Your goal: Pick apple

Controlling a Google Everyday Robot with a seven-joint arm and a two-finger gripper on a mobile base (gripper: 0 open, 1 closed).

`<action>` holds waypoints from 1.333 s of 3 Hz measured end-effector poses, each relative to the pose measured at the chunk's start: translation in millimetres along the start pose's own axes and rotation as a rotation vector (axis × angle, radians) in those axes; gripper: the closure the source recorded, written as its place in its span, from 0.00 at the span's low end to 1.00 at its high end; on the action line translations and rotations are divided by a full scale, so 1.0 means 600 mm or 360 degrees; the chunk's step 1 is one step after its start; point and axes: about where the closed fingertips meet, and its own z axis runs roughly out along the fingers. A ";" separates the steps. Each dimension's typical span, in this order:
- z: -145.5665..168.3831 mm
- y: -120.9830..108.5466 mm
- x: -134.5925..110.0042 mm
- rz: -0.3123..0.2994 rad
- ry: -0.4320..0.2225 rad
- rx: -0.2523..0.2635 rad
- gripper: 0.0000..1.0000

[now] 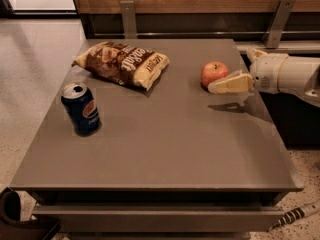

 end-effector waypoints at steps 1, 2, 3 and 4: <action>0.042 0.007 0.020 0.0064 -0.0135 -0.0066 0.02; 0.064 0.014 0.038 0.0126 -0.0205 -0.0115 0.32; 0.065 0.017 0.035 0.0121 -0.0203 -0.0119 0.56; 0.069 0.021 0.033 0.0119 -0.0204 -0.0128 0.87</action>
Offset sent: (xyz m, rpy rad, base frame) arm 0.0200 0.0225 -0.0488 0.2249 -0.0157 0.0657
